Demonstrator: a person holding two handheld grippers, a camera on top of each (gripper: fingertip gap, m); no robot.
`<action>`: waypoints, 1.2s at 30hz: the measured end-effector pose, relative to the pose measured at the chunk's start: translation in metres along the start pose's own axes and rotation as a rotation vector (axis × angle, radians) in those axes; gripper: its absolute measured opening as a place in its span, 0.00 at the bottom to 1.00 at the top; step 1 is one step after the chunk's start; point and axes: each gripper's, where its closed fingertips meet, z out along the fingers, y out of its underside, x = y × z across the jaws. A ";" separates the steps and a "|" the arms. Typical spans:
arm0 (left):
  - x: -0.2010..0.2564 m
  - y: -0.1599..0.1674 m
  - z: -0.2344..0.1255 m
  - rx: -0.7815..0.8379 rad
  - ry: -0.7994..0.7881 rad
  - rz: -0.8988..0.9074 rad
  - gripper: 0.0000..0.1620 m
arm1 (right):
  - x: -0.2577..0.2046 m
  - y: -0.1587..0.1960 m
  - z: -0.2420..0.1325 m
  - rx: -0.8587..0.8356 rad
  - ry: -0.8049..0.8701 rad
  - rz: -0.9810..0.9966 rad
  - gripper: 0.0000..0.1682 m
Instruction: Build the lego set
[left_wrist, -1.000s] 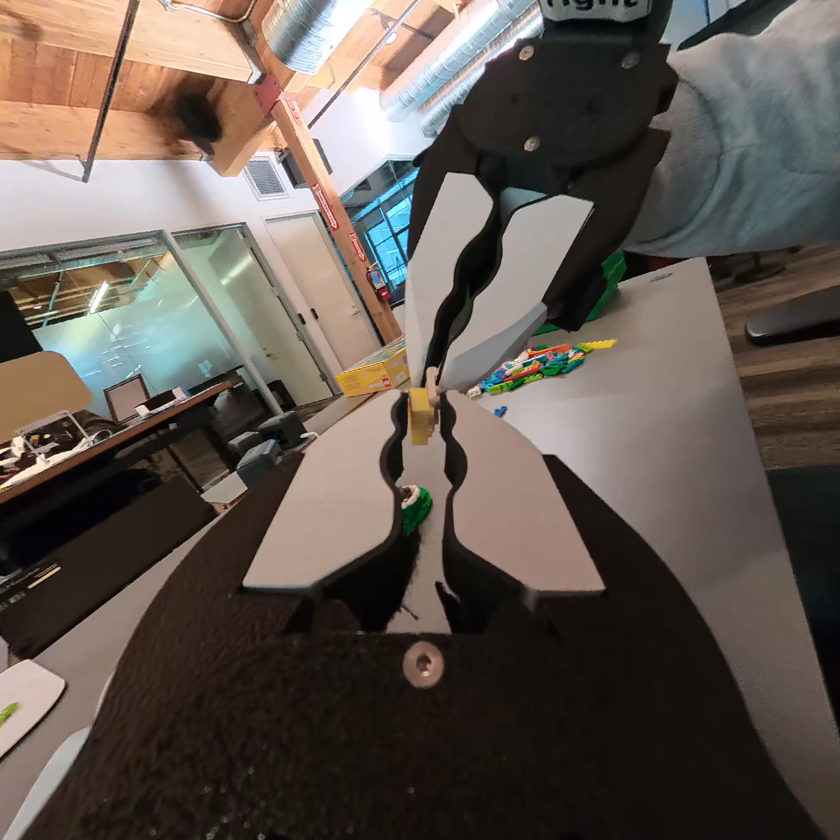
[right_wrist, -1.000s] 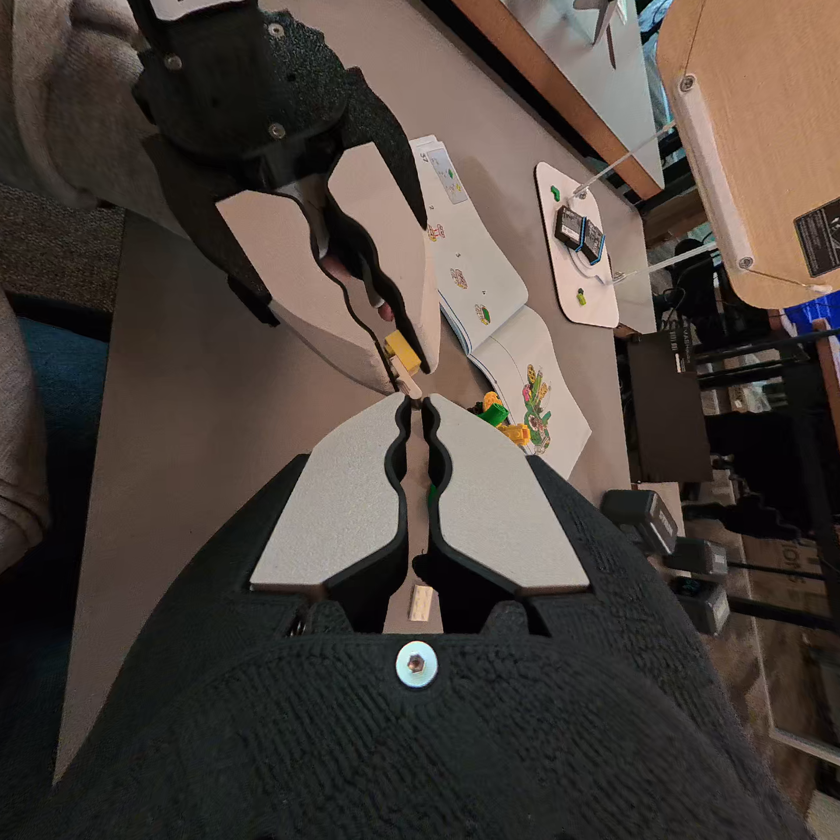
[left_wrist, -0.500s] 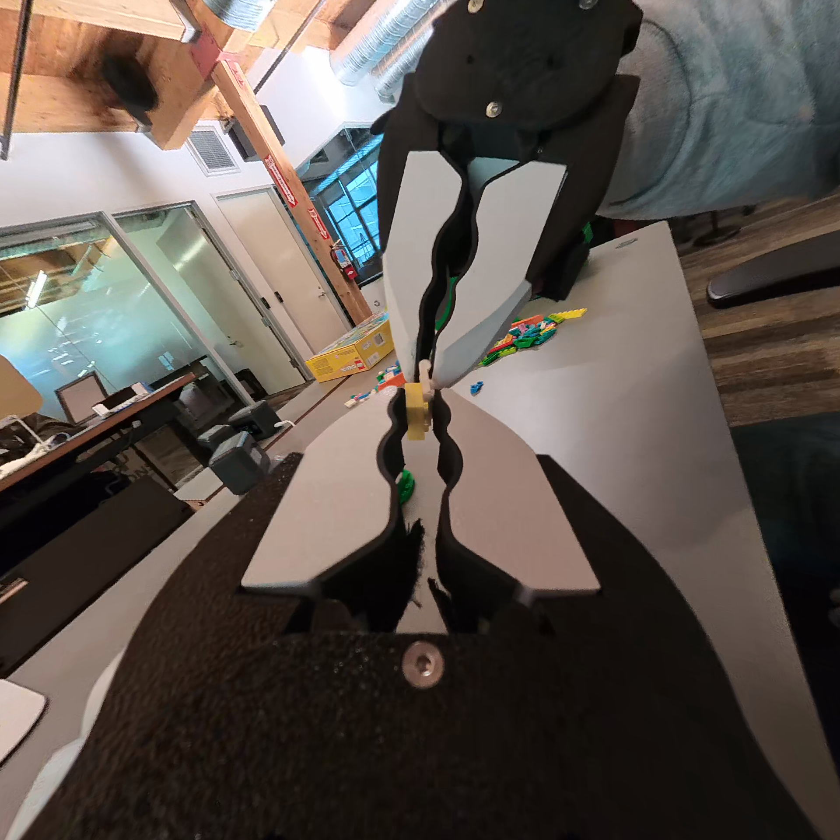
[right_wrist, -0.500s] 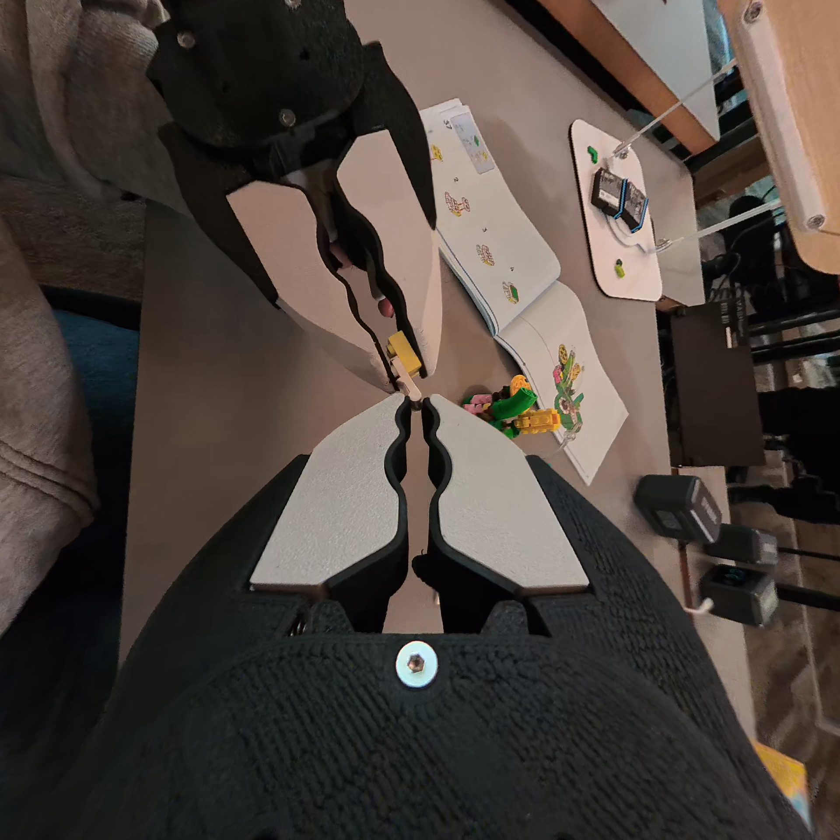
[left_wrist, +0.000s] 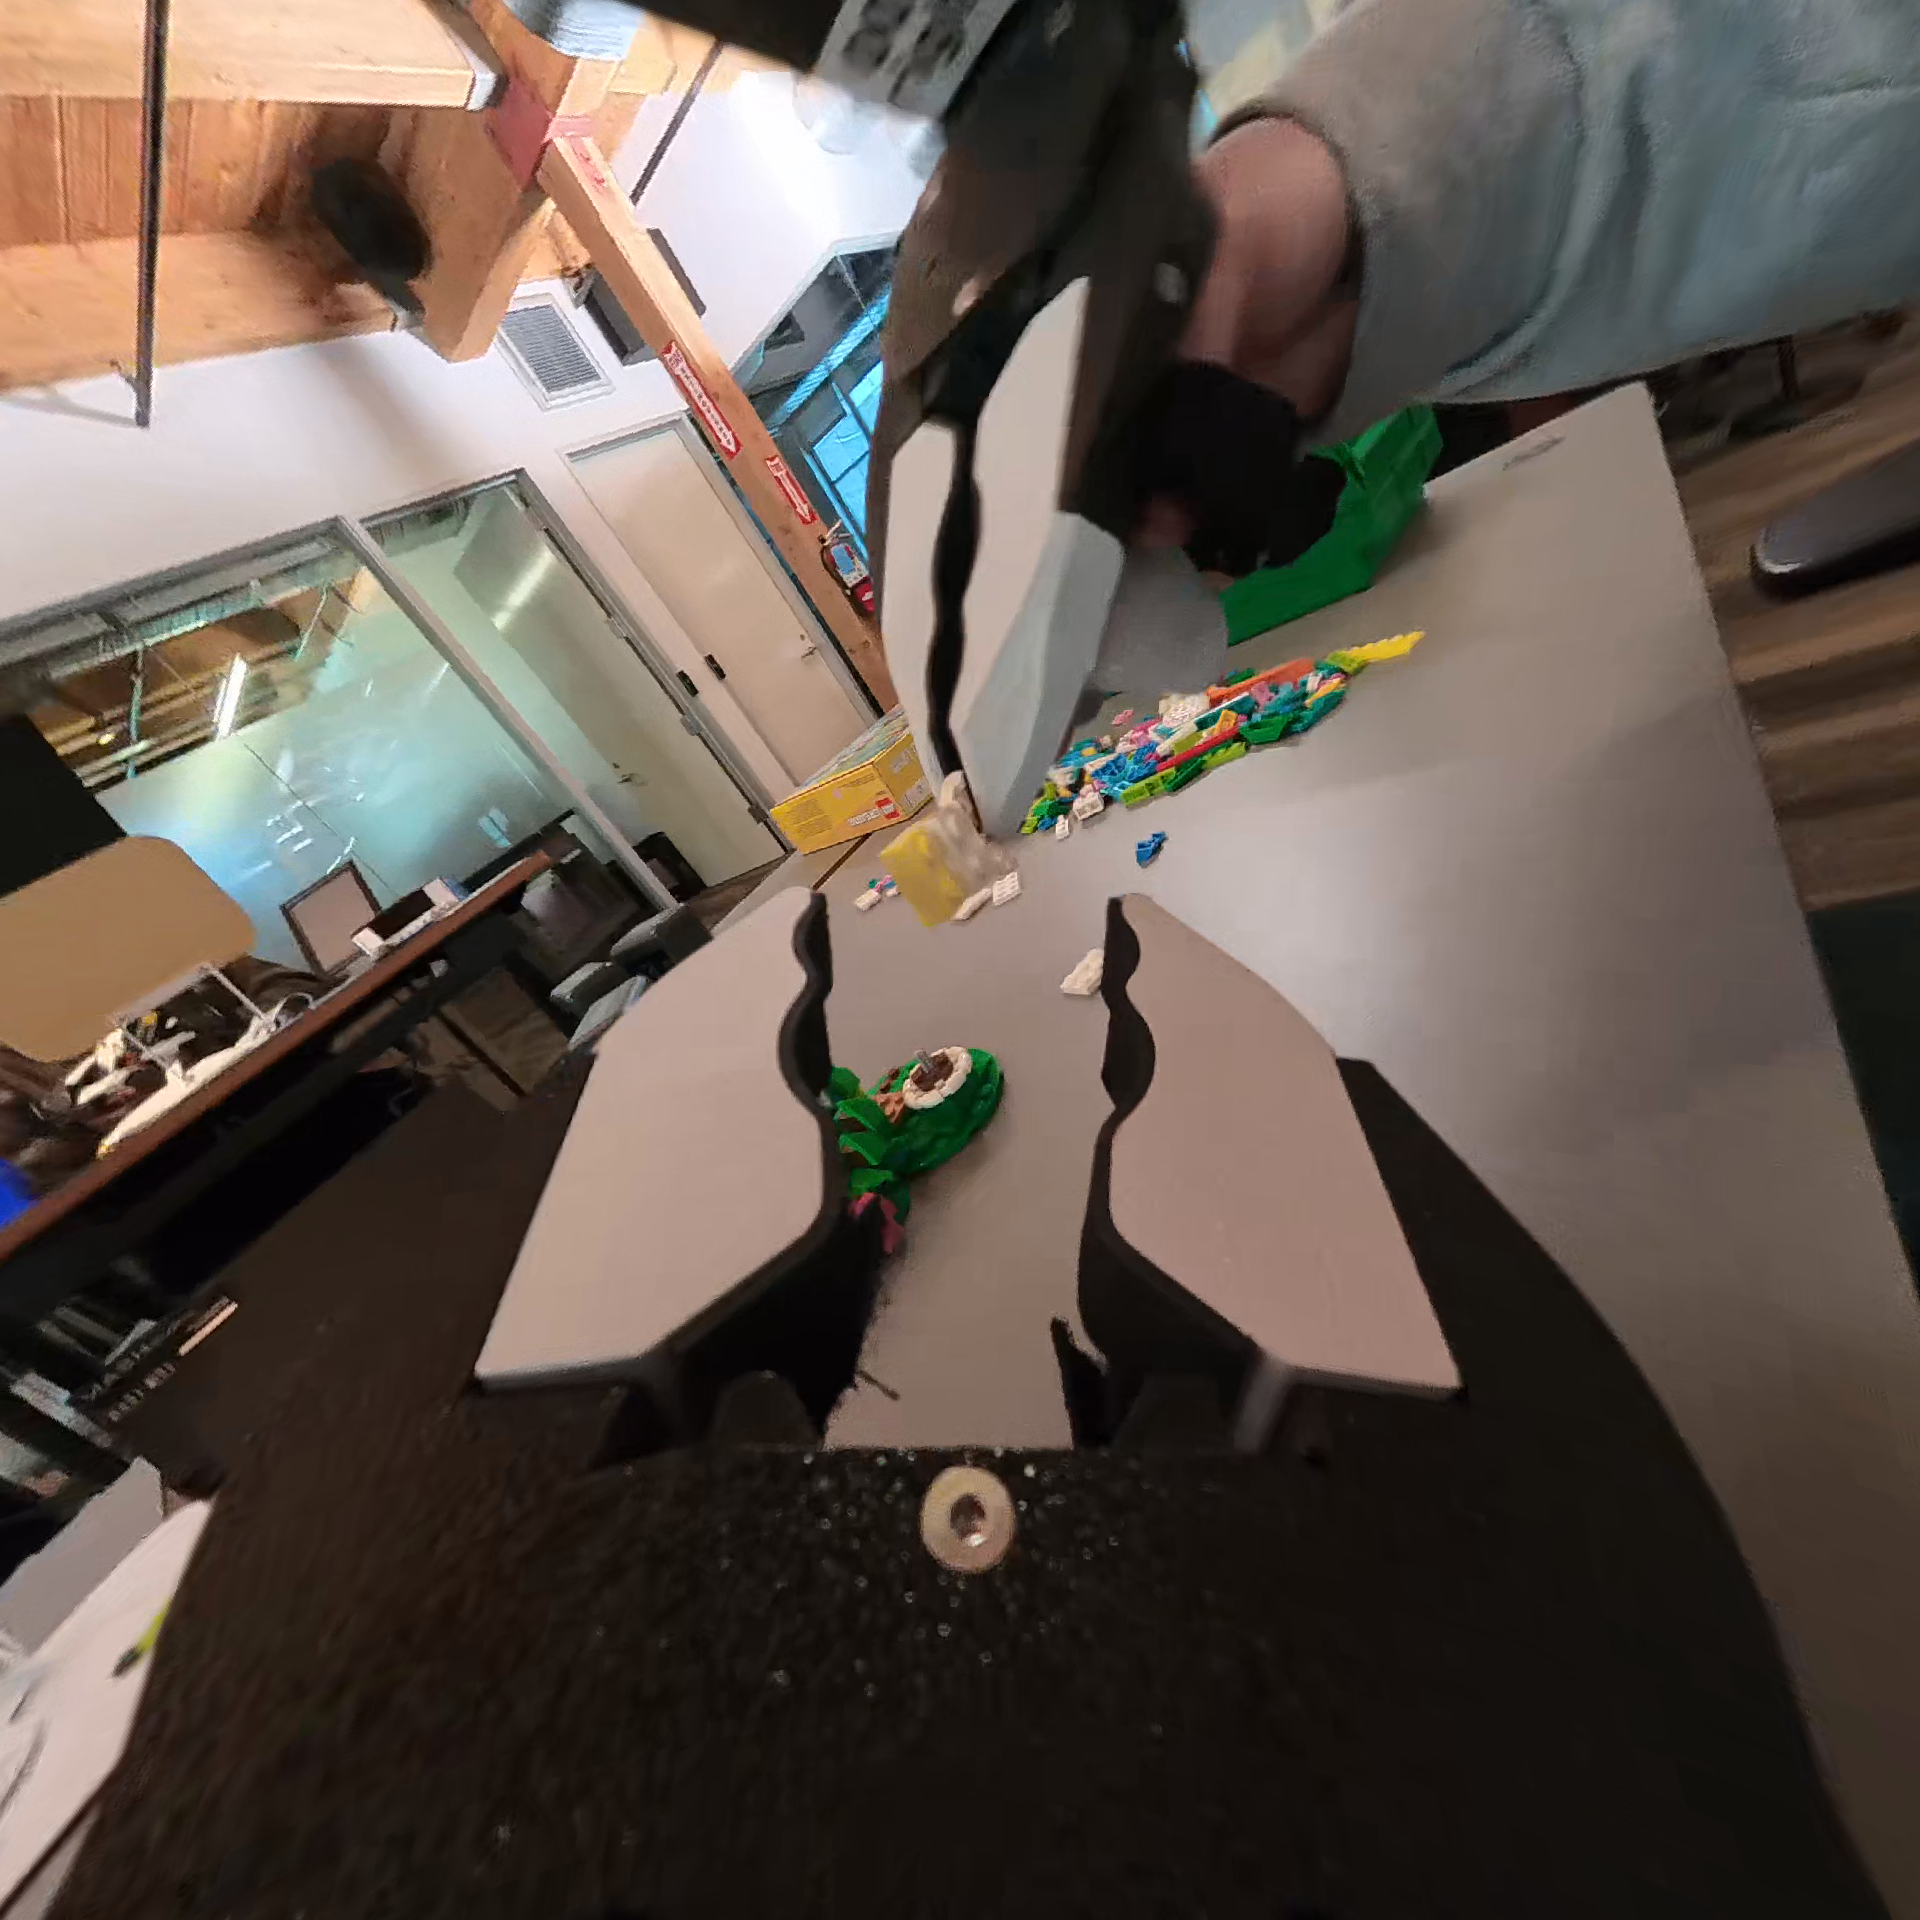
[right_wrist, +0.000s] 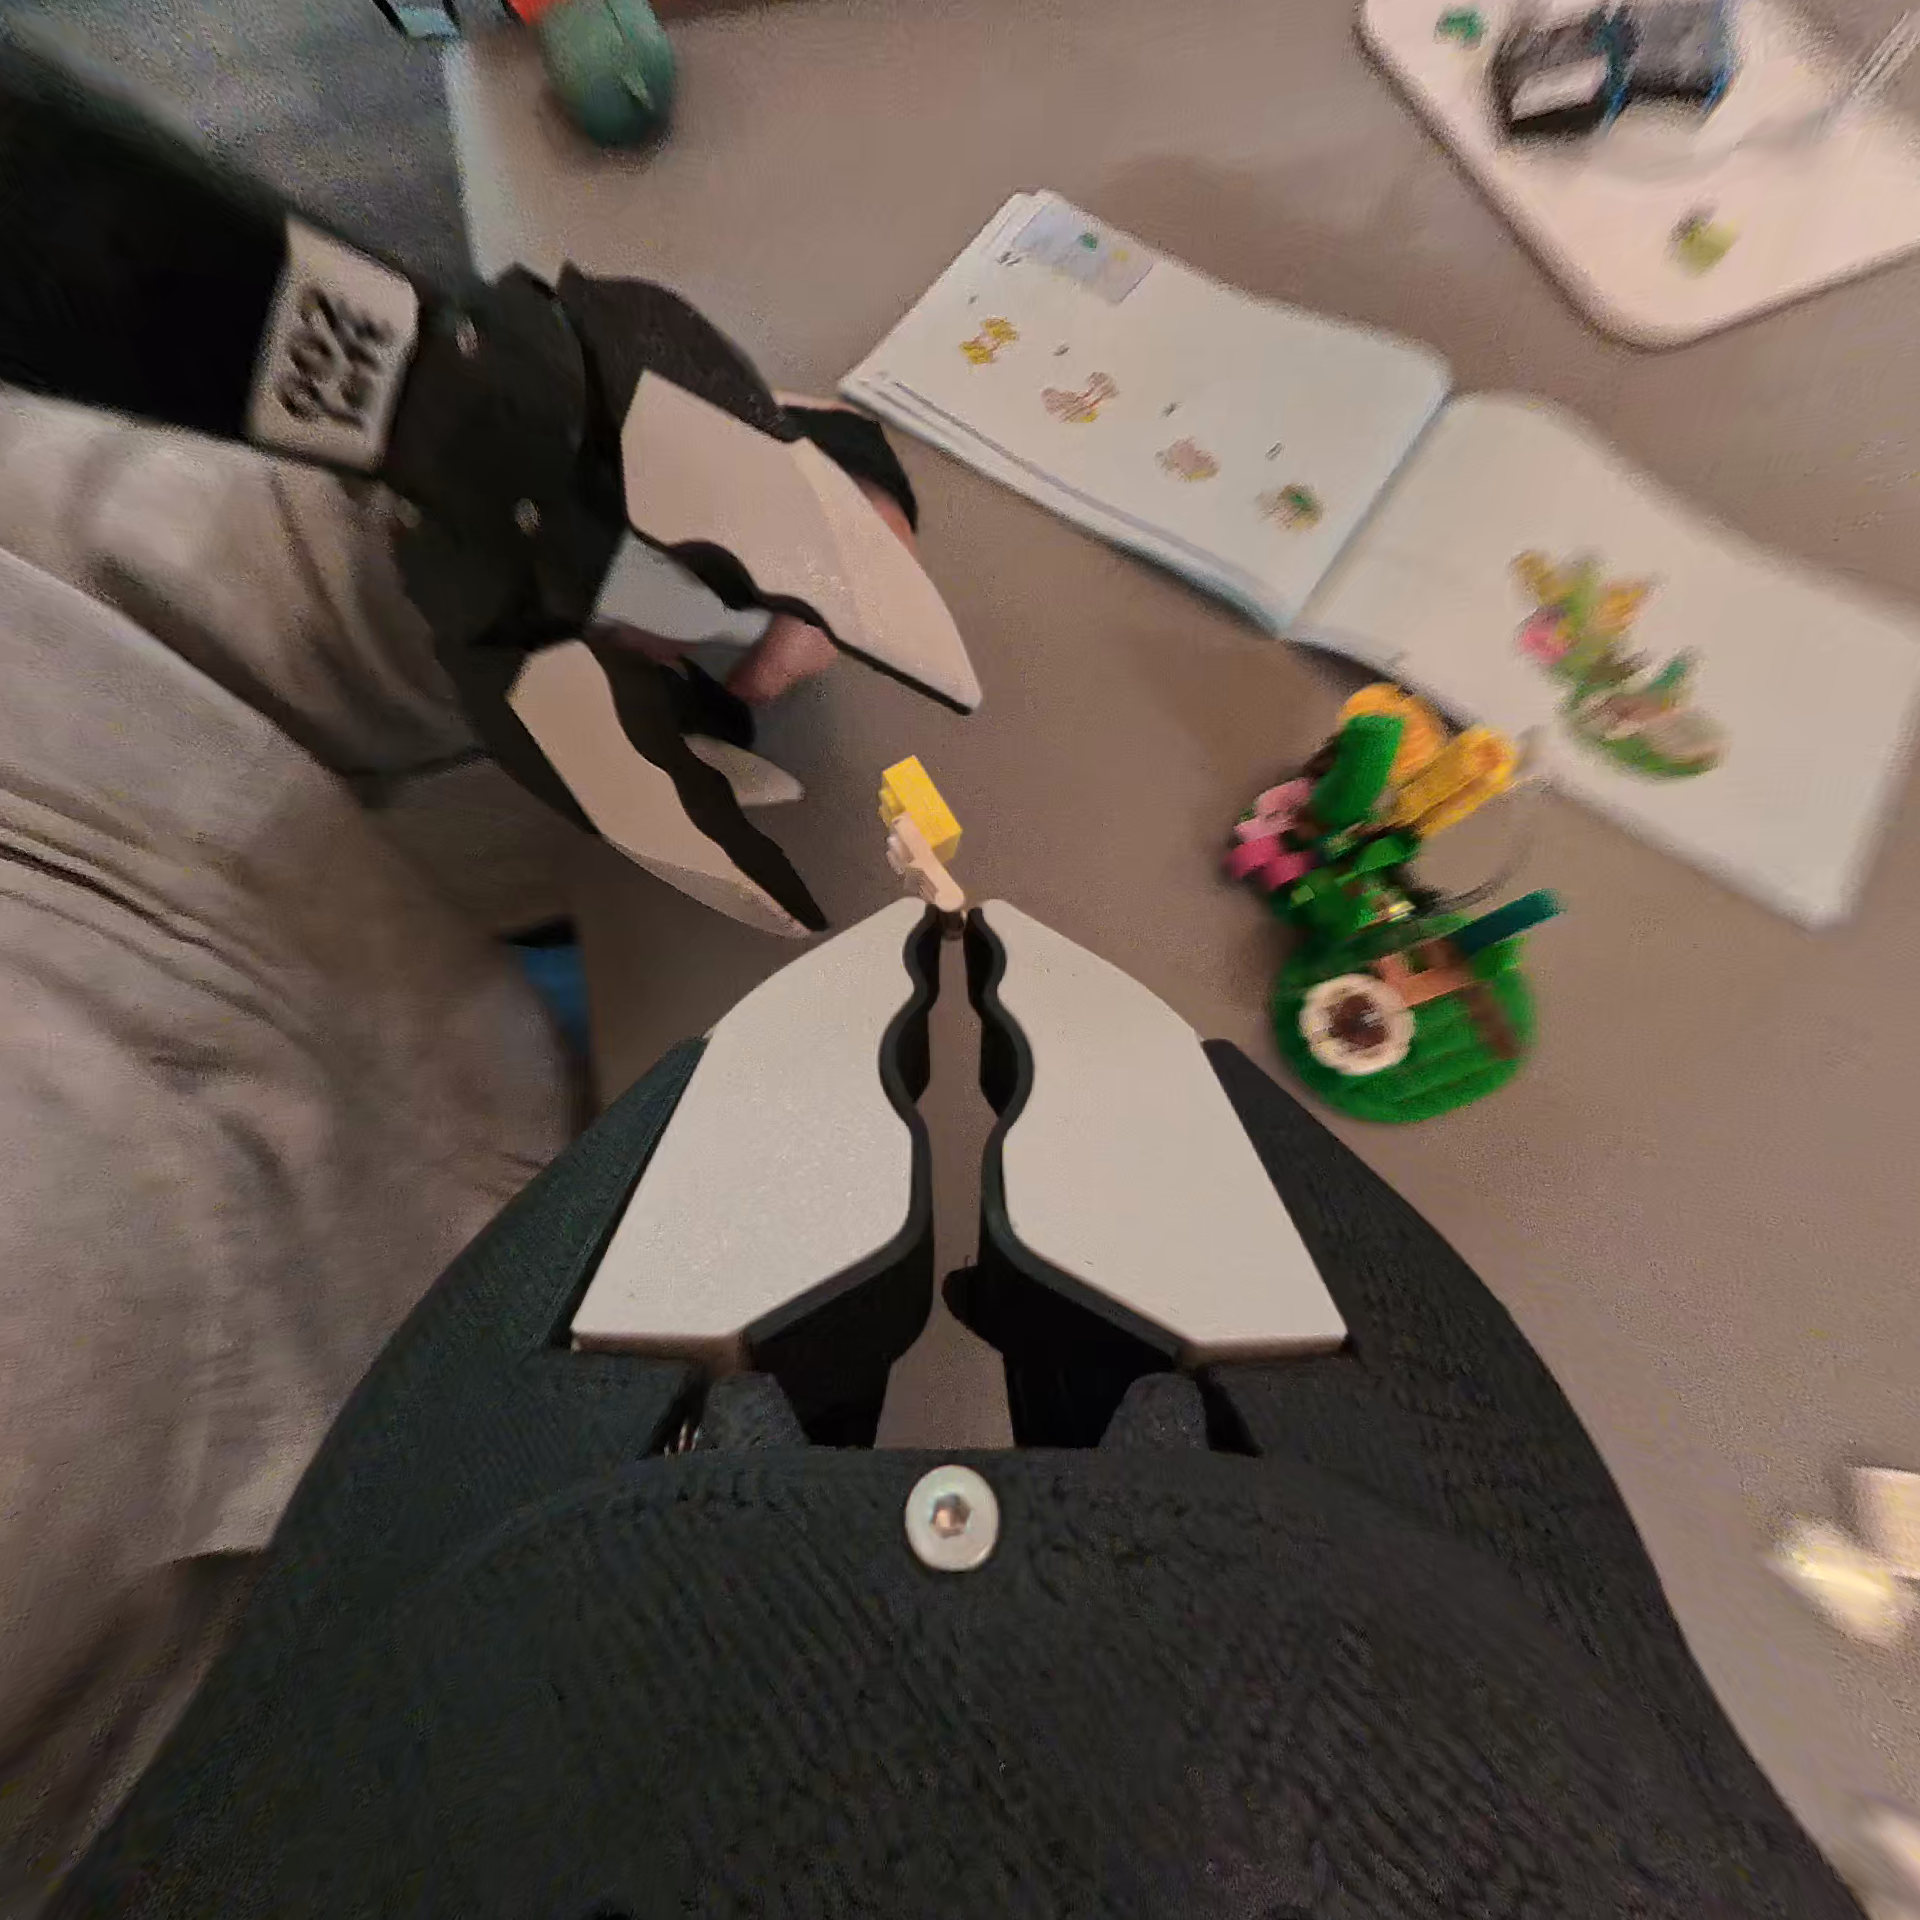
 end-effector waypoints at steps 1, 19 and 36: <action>0.003 -0.002 0.000 0.010 0.015 0.006 0.31 | -0.003 0.002 -0.001 -0.005 -0.077 0.094 0.02; 0.031 -0.027 0.000 0.113 0.240 -0.197 0.13 | -0.044 0.012 -0.011 -0.110 -0.634 0.437 0.02; -0.026 -0.001 0.002 0.118 0.115 -0.919 0.12 | 0.001 -0.026 -0.008 0.050 0.664 -0.928 0.17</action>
